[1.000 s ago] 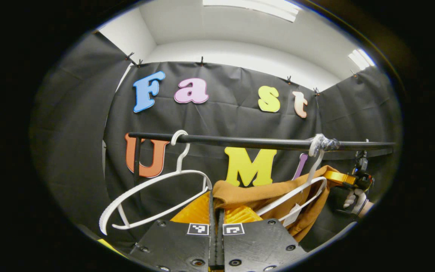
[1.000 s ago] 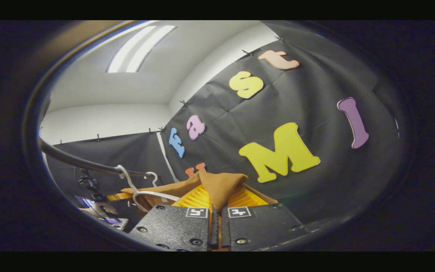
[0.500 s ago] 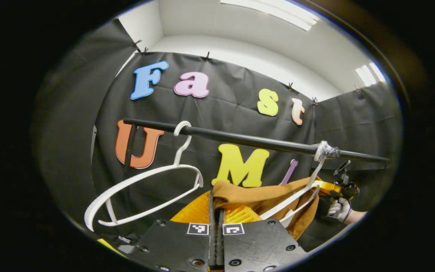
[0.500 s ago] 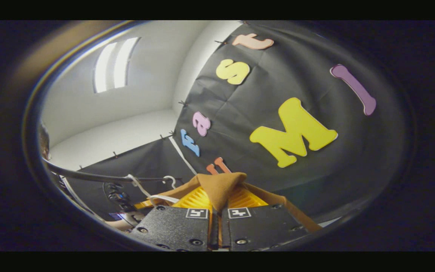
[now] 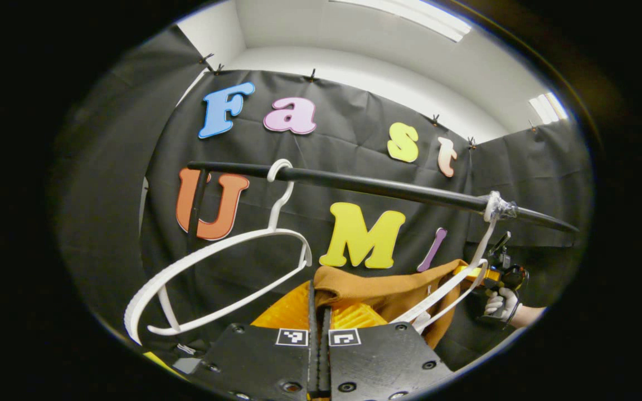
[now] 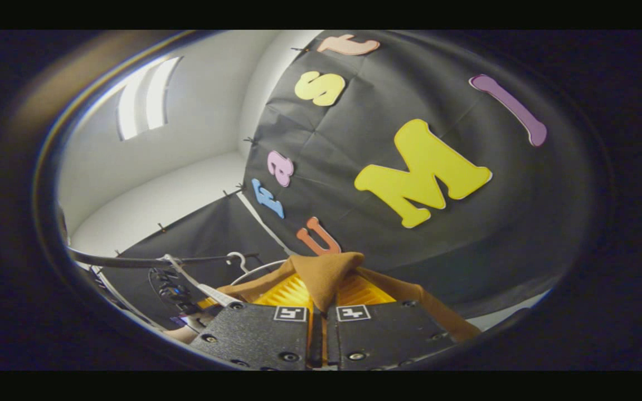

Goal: Grasp the clothes on the hanger with both hands and then place them into the laundry hamper below.

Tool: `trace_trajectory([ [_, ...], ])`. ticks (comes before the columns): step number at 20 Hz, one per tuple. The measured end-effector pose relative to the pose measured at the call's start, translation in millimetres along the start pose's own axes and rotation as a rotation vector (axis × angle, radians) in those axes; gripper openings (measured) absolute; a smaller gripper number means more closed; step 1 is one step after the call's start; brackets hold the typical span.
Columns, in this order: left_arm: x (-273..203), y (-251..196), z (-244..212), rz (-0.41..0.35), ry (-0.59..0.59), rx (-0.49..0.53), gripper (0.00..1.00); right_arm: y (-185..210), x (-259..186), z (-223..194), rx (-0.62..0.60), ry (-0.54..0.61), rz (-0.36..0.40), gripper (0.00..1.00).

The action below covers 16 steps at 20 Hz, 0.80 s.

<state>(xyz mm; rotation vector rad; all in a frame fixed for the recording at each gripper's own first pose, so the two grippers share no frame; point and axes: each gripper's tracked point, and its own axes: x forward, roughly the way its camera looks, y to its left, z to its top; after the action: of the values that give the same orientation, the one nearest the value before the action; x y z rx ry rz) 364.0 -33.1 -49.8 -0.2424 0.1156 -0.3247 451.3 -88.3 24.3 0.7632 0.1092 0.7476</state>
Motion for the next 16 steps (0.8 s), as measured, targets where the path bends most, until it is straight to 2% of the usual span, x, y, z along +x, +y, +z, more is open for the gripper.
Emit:
trace_trajectory([
  [2, -3.7, -2.3, -3.6, -0.011, -0.006, -0.024, 0.00, 5.7, -2.7, -0.1, 0.064, -0.005, 0.059, 0.06],
  [7, 0.6, 4.1, -29.1, -0.040, 0.026, -0.115, 0.00, -5.9, -4.8, -6.2, 0.207, 0.038, 0.142, 0.06],
  [8, 0.3, 3.0, -27.9, -0.059, 0.014, -0.153, 0.04, -5.1, -6.3, -6.4, 0.244, 0.032, 0.168, 0.06],
  [9, 0.5, 3.6, -26.6, -0.069, 0.004, -0.180, 0.00, -8.7, -5.0, -10.0, 0.263, 0.038, 0.169, 0.06],
  [11, 1.3, 5.5, -34.3, -0.097, 0.021, -0.218, 0.03, -16.6, -2.3, -22.1, 0.301, 0.073, 0.155, 0.06],
  [12, 1.6, 8.9, -38.7, -0.098, 0.030, -0.228, 0.00, -21.6, 0.5, -26.3, 0.291, 0.086, 0.139, 0.06],
  [13, 0.8, 13.1, -44.5, -0.100, 0.042, -0.242, 0.04, -25.1, 1.0, -29.3, 0.287, 0.092, 0.126, 0.05],
  [15, -1.5, 16.1, -53.2, -0.107, 0.051, -0.271, 0.00, -25.8, 4.9, -35.4, 0.292, 0.098, 0.126, 0.05],
  [16, -2.9, 18.9, -56.5, -0.106, 0.047, -0.293, 0.04, -26.5, 3.4, -39.8, 0.298, 0.108, 0.127, 0.07],
])
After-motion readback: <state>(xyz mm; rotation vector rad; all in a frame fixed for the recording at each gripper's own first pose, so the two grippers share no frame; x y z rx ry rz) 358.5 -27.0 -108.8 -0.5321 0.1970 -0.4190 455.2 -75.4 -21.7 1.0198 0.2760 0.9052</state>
